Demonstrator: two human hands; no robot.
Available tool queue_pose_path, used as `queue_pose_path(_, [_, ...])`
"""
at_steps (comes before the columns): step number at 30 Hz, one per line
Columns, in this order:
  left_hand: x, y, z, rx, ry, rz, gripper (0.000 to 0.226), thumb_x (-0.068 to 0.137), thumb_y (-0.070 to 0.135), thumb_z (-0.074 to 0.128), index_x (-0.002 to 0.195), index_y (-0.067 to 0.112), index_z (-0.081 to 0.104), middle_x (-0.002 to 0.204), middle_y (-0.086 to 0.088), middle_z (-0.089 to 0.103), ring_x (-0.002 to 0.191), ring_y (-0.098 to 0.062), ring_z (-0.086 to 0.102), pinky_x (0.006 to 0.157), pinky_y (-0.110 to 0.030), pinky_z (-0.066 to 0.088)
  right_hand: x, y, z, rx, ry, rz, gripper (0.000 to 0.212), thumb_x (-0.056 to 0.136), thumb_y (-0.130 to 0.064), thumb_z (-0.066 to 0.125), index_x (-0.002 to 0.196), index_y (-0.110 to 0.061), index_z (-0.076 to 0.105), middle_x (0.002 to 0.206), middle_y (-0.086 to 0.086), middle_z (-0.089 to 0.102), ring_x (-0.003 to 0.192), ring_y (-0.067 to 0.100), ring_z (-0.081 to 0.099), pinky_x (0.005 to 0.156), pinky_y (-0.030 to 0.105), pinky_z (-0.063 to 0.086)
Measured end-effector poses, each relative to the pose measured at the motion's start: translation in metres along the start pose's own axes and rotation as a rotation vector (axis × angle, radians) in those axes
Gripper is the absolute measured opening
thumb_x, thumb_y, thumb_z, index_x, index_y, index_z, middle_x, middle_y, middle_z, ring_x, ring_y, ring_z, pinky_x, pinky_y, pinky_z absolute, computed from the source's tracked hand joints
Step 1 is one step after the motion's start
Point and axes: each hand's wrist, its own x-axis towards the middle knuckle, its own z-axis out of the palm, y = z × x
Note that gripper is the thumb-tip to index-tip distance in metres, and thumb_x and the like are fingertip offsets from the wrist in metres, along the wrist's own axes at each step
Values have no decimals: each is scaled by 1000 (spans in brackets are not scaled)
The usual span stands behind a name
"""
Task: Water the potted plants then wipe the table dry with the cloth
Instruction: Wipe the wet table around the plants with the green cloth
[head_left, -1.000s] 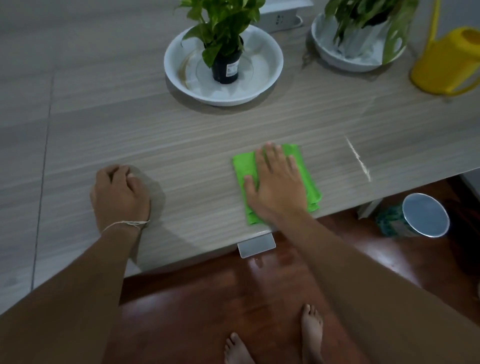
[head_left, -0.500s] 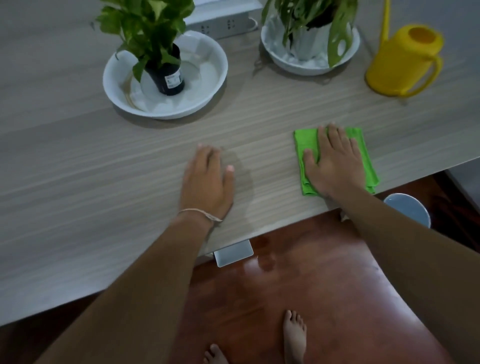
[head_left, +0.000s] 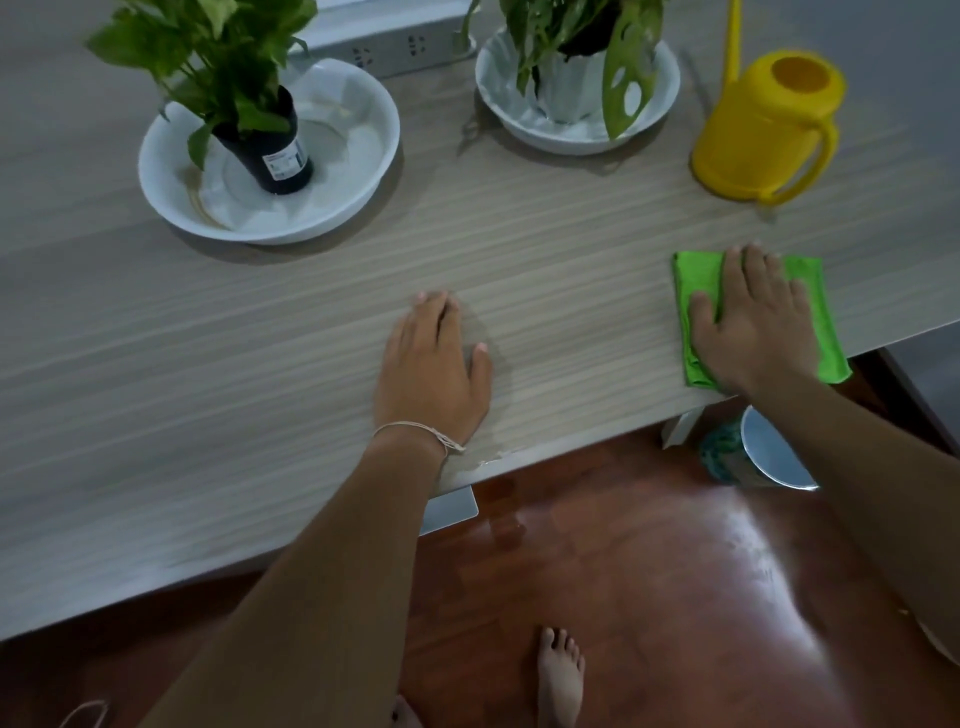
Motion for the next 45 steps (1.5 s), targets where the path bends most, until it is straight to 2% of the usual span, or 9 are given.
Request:
queue_pose_path(5, [1, 0, 0, -14, 17, -10, 61, 97, 37, 36, 149, 4, 39, 158, -12, 34, 151, -27, 22, 124, -40, 15, -7, -39, 5, -10, -3, 21, 87, 93, -59, 11, 160, -4, 16, 170, 16, 14, 157, 32, 11, 125, 53, 10])
queue_pose_path(13, [-2, -5, 1, -29, 165, -80, 54, 93, 24, 39, 144, 8, 46, 152, -12, 43, 148, -31, 29, 122, -51, 19, -30, -187, 23, 6, -50, -259, 82, 95, -56, 15, 161, -7, 19, 170, 14, 15, 158, 30, 8, 126, 51, 8])
queue_pose_path(17, [5, -6, -3, -172, 248, -218, 48, 102, 30, 28, 139, 6, 50, 147, -13, 48, 141, -33, 39, 118, -54, 24, -37, -227, 29, 2, -69, -400, 83, 92, -54, 2, 161, -10, 18, 170, 12, 14, 158, 27, 6, 127, 49, 3])
queue_pose_path(21, [7, -6, -4, -174, 200, -201, 57, 100, 34, 18, 141, 8, 47, 148, -11, 45, 143, -30, 36, 120, -51, 21, -36, -220, 29, 27, -51, -441, 78, 96, -56, 10, 161, -12, 20, 170, 10, 16, 158, 25, 8, 127, 46, 4])
queue_pose_path(24, [7, -9, 0, -130, 200, -185, 51, 94, 25, 30, 137, 7, 50, 145, -11, 48, 141, -32, 38, 116, -53, 27, -22, -201, 27, 58, -20, -420, 74, 98, -58, 25, 160, -16, 28, 170, 5, 20, 157, 21, 12, 127, 44, 7])
queue_pose_path(31, [7, -10, 6, -9, 124, -190, 59, 89, 24, 34, 144, 7, 45, 152, -10, 43, 148, -30, 30, 121, -51, 21, 36, -120, 13, 14, -30, -183, 79, 96, -63, 16, 163, -19, 17, 172, 2, 11, 158, 19, 5, 128, 42, 4])
queue_pose_path(37, [6, -9, 8, 30, 165, -175, 54, 92, 25, 39, 140, 3, 51, 148, -15, 49, 143, -34, 37, 117, -54, 27, 72, -103, 9, -11, -42, -134, 76, 101, -60, 20, 163, -17, 12, 172, 3, 6, 158, 19, 2, 128, 42, 2])
queue_pose_path(40, [7, -8, 12, 43, 219, -172, 51, 90, 23, 47, 135, 1, 56, 143, -17, 53, 139, -36, 43, 113, -56, 30, 91, -103, 8, -15, -48, -125, 80, 98, -61, 16, 163, -15, 11, 172, 5, 8, 158, 21, 3, 128, 44, 4])
queue_pose_path(45, [12, -5, 12, 84, 206, -183, 52, 87, 24, 48, 135, 5, 57, 142, -18, 54, 137, -39, 44, 112, -57, 31, 128, -108, 6, -21, -43, -151, 87, 92, -63, 10, 162, -12, 15, 171, 8, 14, 157, 24, 10, 127, 46, 7])
